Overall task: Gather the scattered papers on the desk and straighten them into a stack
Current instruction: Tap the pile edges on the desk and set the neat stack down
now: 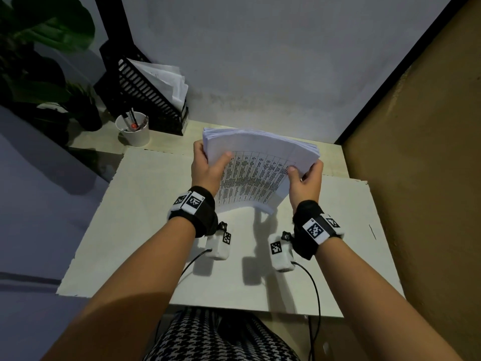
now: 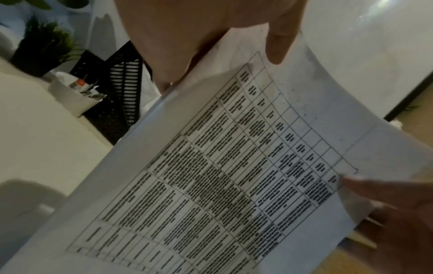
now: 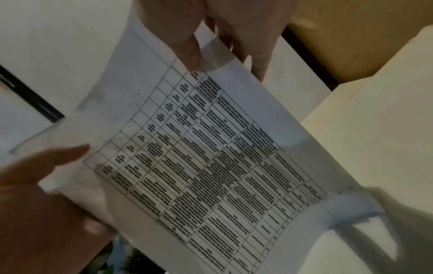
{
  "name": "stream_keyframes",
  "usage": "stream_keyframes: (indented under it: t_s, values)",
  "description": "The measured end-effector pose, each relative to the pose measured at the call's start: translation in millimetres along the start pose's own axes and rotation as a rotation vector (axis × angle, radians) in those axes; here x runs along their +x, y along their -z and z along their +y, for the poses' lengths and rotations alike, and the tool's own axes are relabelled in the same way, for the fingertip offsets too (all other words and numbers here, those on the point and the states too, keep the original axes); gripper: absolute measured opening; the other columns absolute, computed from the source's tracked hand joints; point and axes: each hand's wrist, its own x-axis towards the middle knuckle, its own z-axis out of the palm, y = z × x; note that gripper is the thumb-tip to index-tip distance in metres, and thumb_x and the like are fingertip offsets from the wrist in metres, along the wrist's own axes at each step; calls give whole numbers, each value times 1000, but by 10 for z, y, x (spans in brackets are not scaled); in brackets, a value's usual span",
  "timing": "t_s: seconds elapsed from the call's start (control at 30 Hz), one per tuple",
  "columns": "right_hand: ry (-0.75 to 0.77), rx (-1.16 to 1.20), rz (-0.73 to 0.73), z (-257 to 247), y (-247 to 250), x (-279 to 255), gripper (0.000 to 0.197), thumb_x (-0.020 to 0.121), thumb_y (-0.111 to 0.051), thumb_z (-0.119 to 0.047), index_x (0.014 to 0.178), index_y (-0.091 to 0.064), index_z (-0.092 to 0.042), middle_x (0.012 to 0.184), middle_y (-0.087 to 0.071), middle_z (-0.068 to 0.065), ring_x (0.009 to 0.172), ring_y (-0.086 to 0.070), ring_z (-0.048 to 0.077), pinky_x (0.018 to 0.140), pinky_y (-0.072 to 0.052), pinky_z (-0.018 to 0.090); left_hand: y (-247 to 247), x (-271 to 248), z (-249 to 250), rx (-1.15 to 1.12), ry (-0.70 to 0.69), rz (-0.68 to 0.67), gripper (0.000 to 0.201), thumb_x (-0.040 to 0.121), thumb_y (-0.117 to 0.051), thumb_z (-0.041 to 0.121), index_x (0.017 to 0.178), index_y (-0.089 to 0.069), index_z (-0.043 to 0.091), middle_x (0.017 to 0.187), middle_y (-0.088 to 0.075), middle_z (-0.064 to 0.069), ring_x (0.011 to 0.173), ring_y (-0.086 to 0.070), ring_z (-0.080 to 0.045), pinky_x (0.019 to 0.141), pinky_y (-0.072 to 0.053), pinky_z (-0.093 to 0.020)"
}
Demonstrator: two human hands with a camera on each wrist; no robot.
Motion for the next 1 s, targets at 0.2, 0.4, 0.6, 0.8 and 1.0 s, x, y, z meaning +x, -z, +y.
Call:
stream_keyframes:
  t_s: [0.2,0.4,0.6,0.8,1.0]
  values:
    - [371,-188,65,-177,4,38,73,85,-56,-6,147,-19,-18,139,-37,12,126,-42,15,104,-42,21,-83,70,222,-82,-123,79,27,83,-62,40,93,-51,18,82,-59,8,68,-58,6,65,-47,-11]
    - [609,-462,40,-242,37,91,49,84,-52,3,128,-55,-18,132,-37,19,101,-36,-14,86,-28,-11,-200,205,365,-78,-22,227,12,87,-63,33,80,-55,27,79,-60,9,72,-58,-7,69,-49,-20]
    - [595,-529,38,-248,64,105,41,86,-53,0,124,-59,-15,126,-41,17,102,-42,4,85,-32,-9,-170,252,390,-36,-31,179,17,87,-62,28,71,-57,22,69,-57,9,63,-53,-5,66,-44,-22]
    - [541,-436,56,-275,39,65,62,86,-51,-1,143,-31,-11,126,-40,11,109,-42,1,89,-38,5,-151,183,384,-42,-44,132,27,79,-73,33,90,-56,14,78,-60,7,68,-58,-6,61,-49,-16]
    - [244,-88,52,-175,13,88,77,89,-52,-1,149,-7,-18,126,-46,13,107,-56,17,85,-49,10,-17,152,266,-58,-81,-16,53,65,-70,51,103,-44,25,99,-57,4,90,-60,-12,81,-54,-26]
